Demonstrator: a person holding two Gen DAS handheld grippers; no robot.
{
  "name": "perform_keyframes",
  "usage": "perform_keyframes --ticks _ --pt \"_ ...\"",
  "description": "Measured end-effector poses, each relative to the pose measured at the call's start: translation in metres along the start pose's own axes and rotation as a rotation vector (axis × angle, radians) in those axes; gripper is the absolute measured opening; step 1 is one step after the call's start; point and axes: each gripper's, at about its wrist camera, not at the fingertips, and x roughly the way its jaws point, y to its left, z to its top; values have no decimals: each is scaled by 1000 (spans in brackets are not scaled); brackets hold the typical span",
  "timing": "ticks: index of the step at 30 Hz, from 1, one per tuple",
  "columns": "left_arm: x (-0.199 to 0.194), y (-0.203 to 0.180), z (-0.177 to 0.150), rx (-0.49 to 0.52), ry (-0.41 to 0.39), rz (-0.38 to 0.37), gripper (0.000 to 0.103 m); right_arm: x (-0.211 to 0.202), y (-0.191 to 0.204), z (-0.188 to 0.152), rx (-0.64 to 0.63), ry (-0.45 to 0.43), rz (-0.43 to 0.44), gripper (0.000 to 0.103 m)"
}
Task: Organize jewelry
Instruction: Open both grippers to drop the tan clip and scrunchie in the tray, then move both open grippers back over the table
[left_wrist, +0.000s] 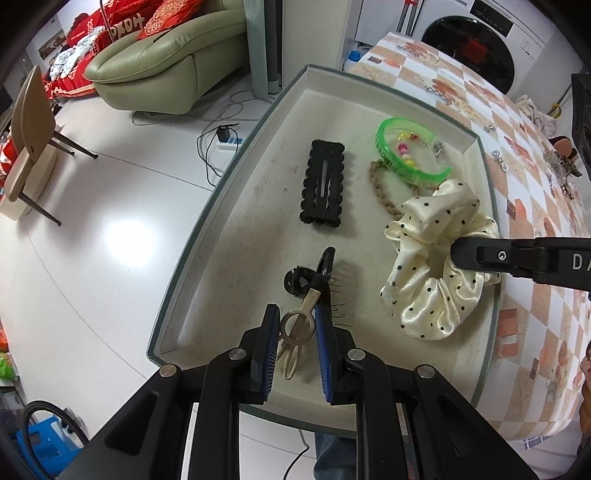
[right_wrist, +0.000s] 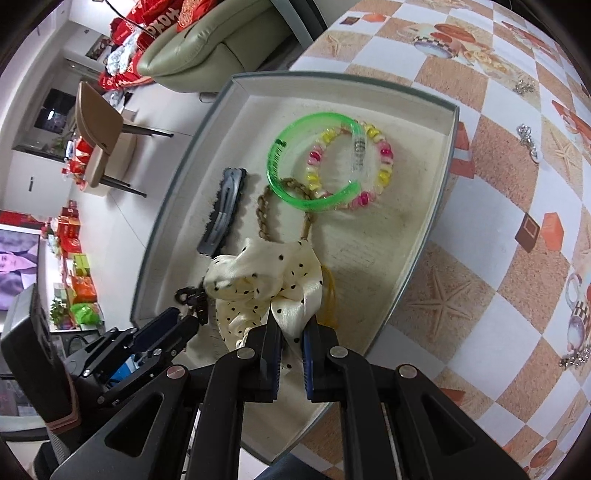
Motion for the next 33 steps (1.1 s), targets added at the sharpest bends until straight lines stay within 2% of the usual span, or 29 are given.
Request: perform_keyframes --ticks 11,16,23,26,27,28,29,30,33 --pt "5 -6 -3 21 28 29 24 15 -8 2 8 31 -18 21" --pt "1 -6 -1 25 29 42 24 5 -5 2 2 11 -2 44" --pt "-6 -7 5 40 25 57 25 -22 -4 4 7 -39 44 62" --pt "-8 -8 8 41 23 60 25 -34 -7 5 20 -62 56 64" --pt "-9 -8 9 39 22 59 39 -38 -10 5 27 -67 59 64" --pt "-10 -8 10 36 20 61 81 -41 -12 4 39 -75 62 64" --pt "-13 -8 10 31 7 72 98 -44 -14 3 49 -81 63 64" --pt "-17 -8 10 27 -18 86 103 -47 -16 3 60 -87 67 64" --pt "-20 -13 14 47 -29 91 103 -58 -27 -1 92 -109 71 64"
